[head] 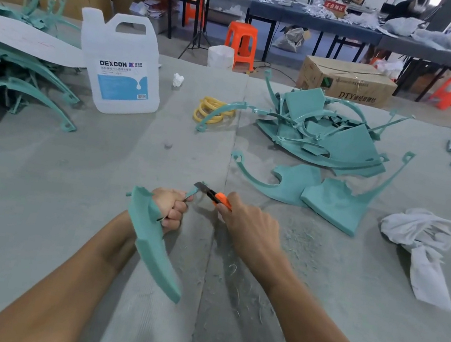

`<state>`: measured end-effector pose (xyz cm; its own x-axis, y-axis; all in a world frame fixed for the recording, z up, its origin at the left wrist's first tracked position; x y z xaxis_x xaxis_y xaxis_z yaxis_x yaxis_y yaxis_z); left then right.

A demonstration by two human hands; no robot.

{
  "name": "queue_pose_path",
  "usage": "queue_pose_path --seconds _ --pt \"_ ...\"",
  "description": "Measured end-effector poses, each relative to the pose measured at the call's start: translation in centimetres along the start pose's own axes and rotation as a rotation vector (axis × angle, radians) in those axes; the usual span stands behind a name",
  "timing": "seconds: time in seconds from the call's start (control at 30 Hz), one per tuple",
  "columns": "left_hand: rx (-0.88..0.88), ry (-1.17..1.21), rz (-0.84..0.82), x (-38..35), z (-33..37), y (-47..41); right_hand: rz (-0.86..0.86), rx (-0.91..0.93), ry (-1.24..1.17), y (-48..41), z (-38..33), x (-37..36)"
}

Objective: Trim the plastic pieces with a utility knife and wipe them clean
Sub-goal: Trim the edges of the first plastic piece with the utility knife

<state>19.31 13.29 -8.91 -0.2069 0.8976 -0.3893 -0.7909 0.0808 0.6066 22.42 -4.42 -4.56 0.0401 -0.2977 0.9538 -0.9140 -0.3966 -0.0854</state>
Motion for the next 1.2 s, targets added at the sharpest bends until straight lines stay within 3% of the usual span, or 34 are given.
queue_pose_path --seconds 0.1,0.3,0.47,0.9,1.2 --pt "0.06 0.046 -0.061 -0.1 -0.1 0.3 0.043 -0.055 -0.103 -0.3 0.7 0.6" --pt "0.038 0.018 -0.052 -0.5 0.0 0.5 0.002 0.069 0.057 -0.3 -0.6 -0.3" --pt "0.021 0.029 -0.049 -0.4 -0.2 0.7 -0.057 -0.109 -0.141 -1.7 0.9 -0.1" --pt "-0.007 0.013 0.0 0.0 -0.2 0.6 -0.238 -0.05 -0.208 -3.3 1.3 -0.8" --pt "0.002 0.048 -0.018 0.0 -0.3 0.7 -0.145 -0.129 -0.2 -2.7 0.6 0.0"
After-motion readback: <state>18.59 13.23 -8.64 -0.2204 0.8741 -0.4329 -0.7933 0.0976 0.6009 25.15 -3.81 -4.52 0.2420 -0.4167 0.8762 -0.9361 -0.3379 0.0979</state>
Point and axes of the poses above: each hand's wrist, its own y-axis away from the middle knuckle, its own x-axis out of the back of the hand, z = x × y, the point moved 6 cm from there along -y, towards the middle knuckle, and after that the axes turned 5 degrees about -y, right-handed, at the moved point
